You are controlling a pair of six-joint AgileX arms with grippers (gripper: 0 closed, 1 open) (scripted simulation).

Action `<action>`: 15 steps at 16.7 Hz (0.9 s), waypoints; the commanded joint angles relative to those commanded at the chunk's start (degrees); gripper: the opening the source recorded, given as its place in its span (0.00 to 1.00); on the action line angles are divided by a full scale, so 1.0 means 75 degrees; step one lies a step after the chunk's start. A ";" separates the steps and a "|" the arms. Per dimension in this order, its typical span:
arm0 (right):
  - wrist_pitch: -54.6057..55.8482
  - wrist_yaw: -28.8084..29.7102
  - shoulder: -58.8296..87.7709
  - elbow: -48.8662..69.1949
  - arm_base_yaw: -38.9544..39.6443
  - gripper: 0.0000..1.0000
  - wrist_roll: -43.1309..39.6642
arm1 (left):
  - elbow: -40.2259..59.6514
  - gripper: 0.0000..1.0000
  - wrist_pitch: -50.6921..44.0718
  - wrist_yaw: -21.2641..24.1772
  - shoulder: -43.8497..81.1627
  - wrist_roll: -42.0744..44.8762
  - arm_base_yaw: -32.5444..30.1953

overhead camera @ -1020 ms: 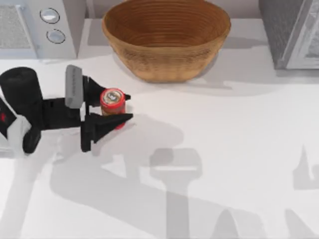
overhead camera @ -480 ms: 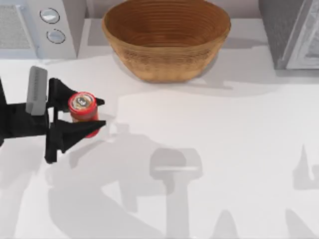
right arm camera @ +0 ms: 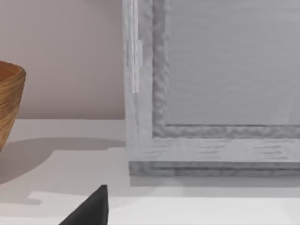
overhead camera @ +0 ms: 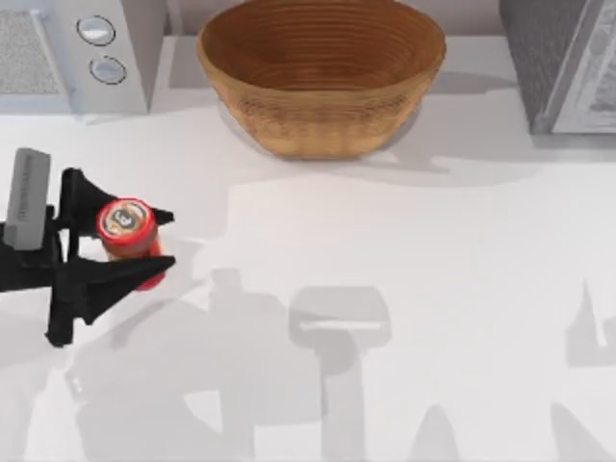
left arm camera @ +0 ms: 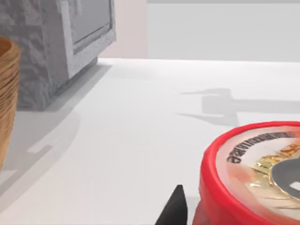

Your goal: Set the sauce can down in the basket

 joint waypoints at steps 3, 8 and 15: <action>0.0000 0.0000 0.0000 0.0000 0.0000 1.00 0.0000 | 0.0040 0.00 0.0005 -0.0032 0.0032 -0.0007 -0.0046; 0.0000 0.0000 0.0000 0.0000 0.0000 1.00 0.0000 | 0.0981 0.00 0.0018 -0.1235 0.0261 -0.0660 -0.0532; 0.0000 0.0000 0.0000 0.0000 0.0000 1.00 0.0000 | 0.3685 0.00 0.0020 -0.4995 0.0848 -0.2647 -0.1967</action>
